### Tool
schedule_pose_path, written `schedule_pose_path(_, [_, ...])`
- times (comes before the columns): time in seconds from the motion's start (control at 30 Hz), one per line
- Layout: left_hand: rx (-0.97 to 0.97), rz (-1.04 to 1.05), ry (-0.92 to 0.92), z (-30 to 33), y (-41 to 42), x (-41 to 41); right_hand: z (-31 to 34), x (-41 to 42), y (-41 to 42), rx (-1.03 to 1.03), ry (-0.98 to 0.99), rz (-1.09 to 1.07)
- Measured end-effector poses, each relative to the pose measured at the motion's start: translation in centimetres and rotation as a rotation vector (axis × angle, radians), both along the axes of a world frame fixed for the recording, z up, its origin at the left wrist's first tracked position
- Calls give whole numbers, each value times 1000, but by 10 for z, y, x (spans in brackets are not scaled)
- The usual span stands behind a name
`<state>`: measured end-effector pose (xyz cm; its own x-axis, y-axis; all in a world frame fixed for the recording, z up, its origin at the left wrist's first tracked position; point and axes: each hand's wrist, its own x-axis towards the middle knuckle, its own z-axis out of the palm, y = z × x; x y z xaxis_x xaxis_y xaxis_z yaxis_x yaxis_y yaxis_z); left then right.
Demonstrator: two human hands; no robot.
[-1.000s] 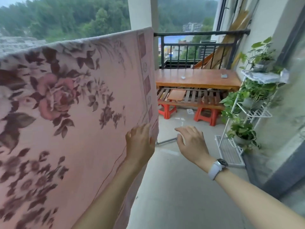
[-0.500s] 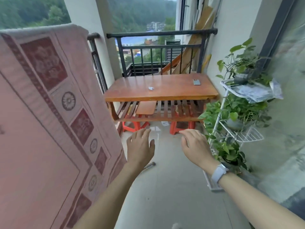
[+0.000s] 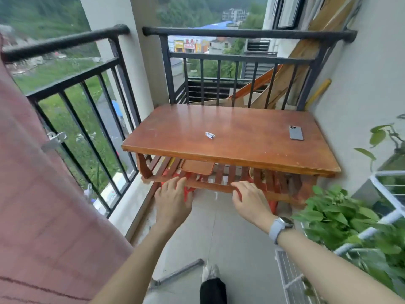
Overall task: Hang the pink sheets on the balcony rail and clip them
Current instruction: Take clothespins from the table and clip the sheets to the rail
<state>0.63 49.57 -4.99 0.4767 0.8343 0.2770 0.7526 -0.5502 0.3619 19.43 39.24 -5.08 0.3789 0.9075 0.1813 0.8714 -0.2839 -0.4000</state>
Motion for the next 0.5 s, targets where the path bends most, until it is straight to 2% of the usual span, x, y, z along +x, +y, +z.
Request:
schedule_pose_path(0.27, [-193, 113, 21, -49, 192, 117, -38, 126, 199, -171, 98, -41])
schedule_pose_path(0.5, [-358, 152, 48, -97, 282, 195, -77, 201, 329, -324, 154, -13])
